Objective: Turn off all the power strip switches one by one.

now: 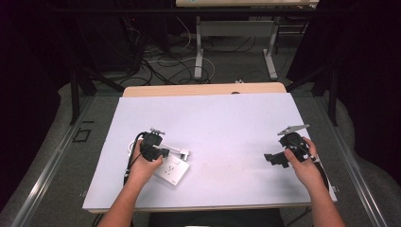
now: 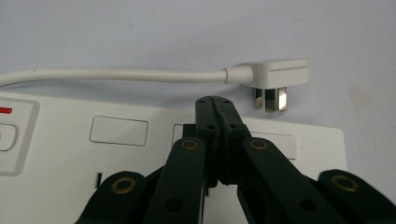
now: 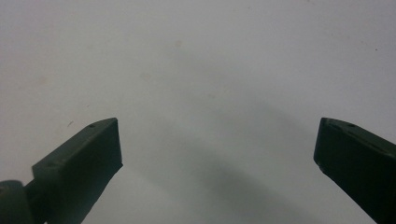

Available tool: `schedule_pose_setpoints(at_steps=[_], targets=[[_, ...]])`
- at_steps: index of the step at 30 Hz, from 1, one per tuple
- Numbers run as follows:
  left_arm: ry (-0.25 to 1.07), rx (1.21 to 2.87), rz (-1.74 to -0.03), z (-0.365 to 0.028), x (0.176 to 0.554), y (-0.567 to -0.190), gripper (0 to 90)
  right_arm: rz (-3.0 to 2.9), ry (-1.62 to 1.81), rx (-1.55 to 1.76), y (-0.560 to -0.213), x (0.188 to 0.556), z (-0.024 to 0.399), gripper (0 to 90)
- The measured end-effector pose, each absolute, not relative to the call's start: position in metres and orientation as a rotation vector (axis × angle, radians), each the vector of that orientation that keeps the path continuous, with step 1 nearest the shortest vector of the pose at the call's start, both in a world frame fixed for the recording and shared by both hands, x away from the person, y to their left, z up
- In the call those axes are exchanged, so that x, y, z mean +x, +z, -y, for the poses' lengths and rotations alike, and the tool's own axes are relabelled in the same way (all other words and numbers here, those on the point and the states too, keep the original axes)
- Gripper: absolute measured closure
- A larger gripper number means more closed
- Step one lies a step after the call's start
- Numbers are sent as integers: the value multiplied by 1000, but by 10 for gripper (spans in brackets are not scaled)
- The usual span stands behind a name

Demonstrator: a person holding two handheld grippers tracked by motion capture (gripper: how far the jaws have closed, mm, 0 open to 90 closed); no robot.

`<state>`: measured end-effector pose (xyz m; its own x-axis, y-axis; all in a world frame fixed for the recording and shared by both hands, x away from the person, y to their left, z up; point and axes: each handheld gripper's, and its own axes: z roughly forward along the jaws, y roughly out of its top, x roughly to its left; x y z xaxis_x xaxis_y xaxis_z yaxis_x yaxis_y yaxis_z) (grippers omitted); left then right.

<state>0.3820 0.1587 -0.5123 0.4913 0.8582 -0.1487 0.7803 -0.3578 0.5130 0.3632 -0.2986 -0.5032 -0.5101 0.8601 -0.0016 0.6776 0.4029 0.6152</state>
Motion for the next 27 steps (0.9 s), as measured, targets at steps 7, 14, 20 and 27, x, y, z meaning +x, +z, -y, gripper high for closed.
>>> schedule_pose_setpoints(at_steps=[7, 14, 20, 27], targets=[[196, 2220, -1346, -156, 380, -513, 900, -2346, 806, 1336, -503, 363, 299, 3], [184, 2225, -1344, -154, 379, -513, 900, -2348, 807, 1338, -504, 363, 298, 3], [181, 2215, -1346, -155, 379, -514, 900, -2348, 806, 1337, -503, 363, 298, 3], [148, 2213, -1351, -155, 380, -517, 900, -2355, 809, 1334, -504, 363, 297, 3]])
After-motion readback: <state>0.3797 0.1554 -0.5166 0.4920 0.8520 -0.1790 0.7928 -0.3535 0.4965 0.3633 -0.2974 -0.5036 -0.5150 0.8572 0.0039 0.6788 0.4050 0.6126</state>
